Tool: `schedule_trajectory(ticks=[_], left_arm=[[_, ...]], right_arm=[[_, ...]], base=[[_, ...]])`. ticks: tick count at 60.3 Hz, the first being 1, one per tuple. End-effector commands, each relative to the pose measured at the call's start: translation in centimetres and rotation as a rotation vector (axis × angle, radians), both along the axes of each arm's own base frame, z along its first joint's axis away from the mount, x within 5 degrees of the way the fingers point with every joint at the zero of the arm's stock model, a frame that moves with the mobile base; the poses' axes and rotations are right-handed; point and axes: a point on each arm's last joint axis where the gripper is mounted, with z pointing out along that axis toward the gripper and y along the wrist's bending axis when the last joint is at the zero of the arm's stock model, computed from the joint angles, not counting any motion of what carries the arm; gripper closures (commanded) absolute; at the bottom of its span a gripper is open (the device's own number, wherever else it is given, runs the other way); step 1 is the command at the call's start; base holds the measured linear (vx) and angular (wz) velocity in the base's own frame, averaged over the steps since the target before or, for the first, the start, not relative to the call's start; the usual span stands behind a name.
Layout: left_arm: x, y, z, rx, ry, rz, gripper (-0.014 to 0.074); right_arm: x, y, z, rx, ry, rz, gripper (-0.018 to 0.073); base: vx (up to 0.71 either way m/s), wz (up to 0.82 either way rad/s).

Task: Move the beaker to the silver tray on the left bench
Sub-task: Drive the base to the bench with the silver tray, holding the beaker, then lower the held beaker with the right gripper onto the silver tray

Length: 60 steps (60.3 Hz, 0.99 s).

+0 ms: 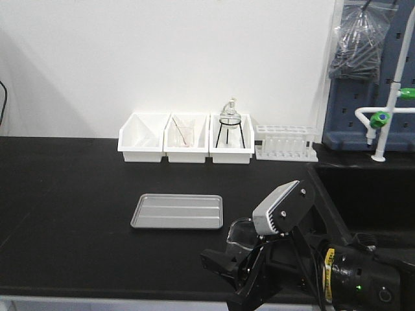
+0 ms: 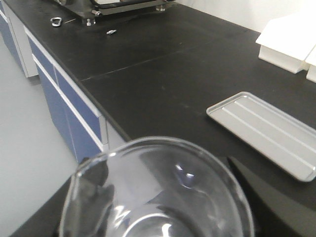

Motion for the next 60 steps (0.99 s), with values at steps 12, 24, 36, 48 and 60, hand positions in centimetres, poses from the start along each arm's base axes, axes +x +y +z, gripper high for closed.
schedule_trajectory(ticks=[12,24,36,48,60], left_arm=[[0.17,-0.08,0.03,-0.005,-0.063,-0.009,0.0595],[0.17,-0.08,0.03,-0.005,-0.063,-0.009,0.0595],[0.17,-0.08,0.03,-0.005,-0.063,-0.009,0.0595],[0.17,-0.08,0.03,-0.005,-0.063,-0.009,0.0595],[0.17,-0.08,0.03,-0.005,-0.063,-0.009,0.0595]], right_arm=[[-0.33,-0.04,2.2,0.069,-0.045,0.007,0.057],[-0.33,-0.04,2.2,0.069,-0.045,0.007,0.057],[-0.33,-0.04,2.2,0.069,-0.045,0.007,0.057],[-0.33,-0.04,2.2,0.069,-0.045,0.007,0.057],[-0.33,-0.04,2.2,0.069,-0.045,0.007,0.057]], base=[[0.33,0.05],[0.31,0.05],[0.29,0.05],[0.26,0.03],[0.21,0.02]])
